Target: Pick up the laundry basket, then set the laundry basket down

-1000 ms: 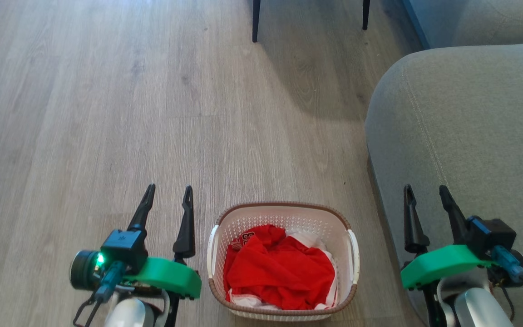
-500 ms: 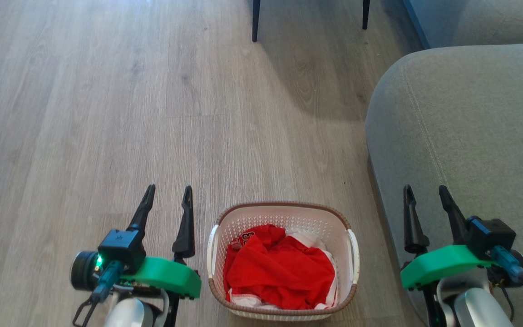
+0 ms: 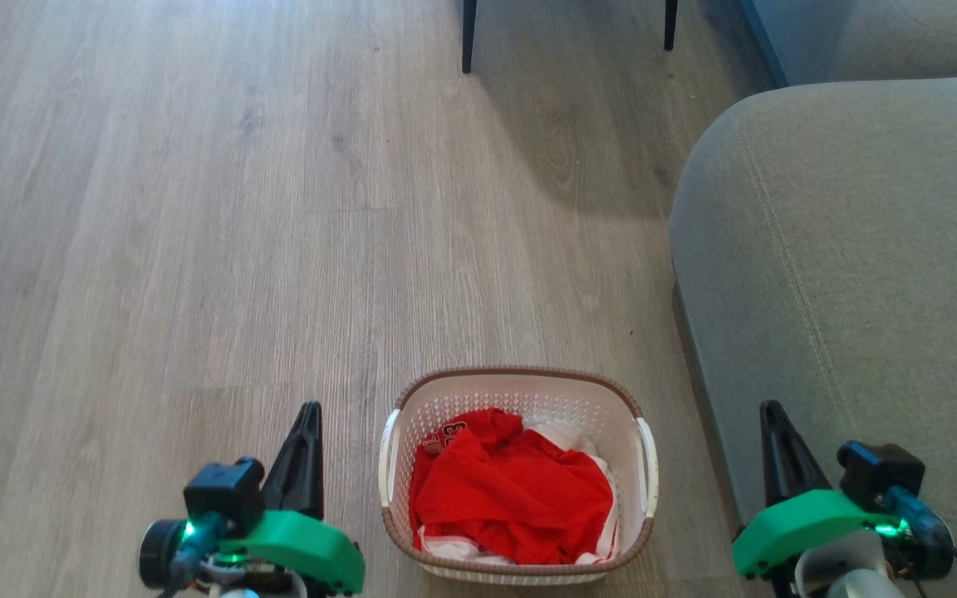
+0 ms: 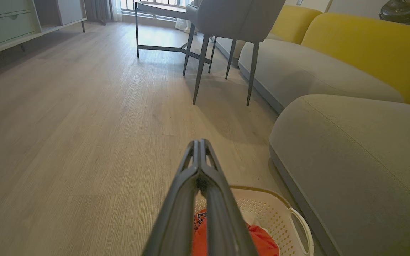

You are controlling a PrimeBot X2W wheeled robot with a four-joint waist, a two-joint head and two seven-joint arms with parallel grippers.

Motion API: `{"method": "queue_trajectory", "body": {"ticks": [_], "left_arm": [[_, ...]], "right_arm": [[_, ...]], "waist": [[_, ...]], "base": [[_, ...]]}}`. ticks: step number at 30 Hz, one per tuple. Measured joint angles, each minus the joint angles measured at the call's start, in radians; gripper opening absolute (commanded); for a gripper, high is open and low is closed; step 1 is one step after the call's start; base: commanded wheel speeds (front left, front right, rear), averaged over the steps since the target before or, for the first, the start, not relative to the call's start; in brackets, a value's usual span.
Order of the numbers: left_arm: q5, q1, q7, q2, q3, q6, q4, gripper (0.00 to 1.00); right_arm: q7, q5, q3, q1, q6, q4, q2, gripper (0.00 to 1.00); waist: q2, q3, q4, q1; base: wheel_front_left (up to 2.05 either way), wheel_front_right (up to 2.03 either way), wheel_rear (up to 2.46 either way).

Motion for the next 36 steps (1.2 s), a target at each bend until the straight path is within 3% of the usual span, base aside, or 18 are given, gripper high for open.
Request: {"method": "queue_trajectory", "body": {"ticks": [36], "left_arm": [[-0.398,-0.028,0.080,0.006,0.074,-0.045,0.024,0.00]], "right_arm": [[0.082,0.386,-0.040,-0.011,0.000,0.000,-0.002,0.00]], "waist": [[0.0000,0.001,-0.003,0.0000]], "base": [[0.00,0.00,0.00]]}}
